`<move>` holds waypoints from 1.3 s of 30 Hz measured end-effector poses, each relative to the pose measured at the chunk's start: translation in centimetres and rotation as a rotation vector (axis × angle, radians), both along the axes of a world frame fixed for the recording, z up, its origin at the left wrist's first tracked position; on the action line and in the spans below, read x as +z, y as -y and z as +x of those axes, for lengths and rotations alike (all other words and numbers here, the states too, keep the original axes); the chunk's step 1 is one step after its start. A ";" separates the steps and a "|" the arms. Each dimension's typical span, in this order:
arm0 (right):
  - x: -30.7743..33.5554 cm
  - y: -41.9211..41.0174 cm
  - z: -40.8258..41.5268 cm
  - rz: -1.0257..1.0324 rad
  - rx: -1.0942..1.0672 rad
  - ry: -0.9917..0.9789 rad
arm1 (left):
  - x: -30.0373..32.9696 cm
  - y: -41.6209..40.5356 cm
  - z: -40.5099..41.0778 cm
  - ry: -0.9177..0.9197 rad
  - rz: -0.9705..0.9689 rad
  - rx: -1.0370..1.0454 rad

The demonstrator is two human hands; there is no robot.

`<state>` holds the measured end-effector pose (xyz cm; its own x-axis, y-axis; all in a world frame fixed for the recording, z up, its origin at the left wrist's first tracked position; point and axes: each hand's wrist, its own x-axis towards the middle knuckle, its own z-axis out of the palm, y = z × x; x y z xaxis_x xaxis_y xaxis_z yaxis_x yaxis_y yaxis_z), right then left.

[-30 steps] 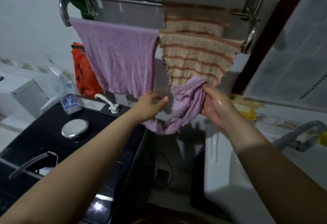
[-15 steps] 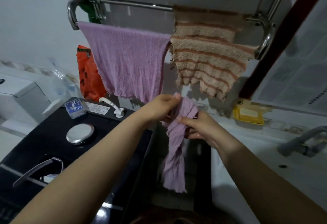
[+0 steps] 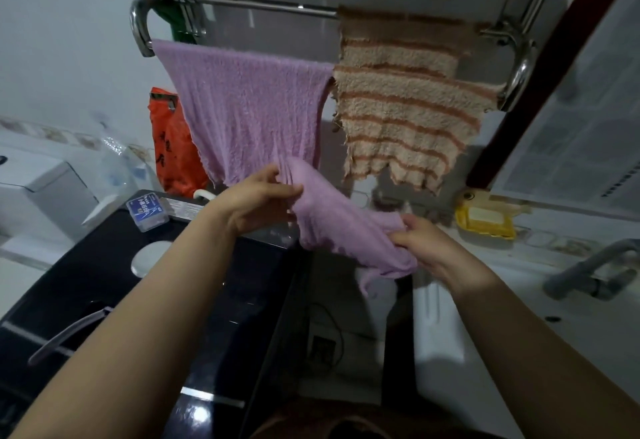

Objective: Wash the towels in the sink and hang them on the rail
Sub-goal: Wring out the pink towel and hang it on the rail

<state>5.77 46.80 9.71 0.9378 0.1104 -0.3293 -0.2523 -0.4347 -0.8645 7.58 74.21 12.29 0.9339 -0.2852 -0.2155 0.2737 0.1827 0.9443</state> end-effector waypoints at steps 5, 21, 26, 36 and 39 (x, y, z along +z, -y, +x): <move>-1.8 2.7 1.7 -0.094 -0.286 0.021 | -1.1 0.5 0.6 0.384 0.571 0.418; 3.5 1.5 0.2 0.062 0.111 0.045 | -1.9 2.8 1.4 0.546 0.482 0.304; 4.8 3.2 1.6 0.335 -0.058 0.115 | -4.0 2.0 1.0 -0.001 0.863 -0.151; 2.2 3.0 0.9 -0.240 -0.129 0.022 | -6.1 -1.6 3.4 -0.380 0.135 0.647; 2.0 1.8 0.5 0.128 -0.218 -0.030 | -5.4 -0.7 2.3 -0.292 -0.100 0.412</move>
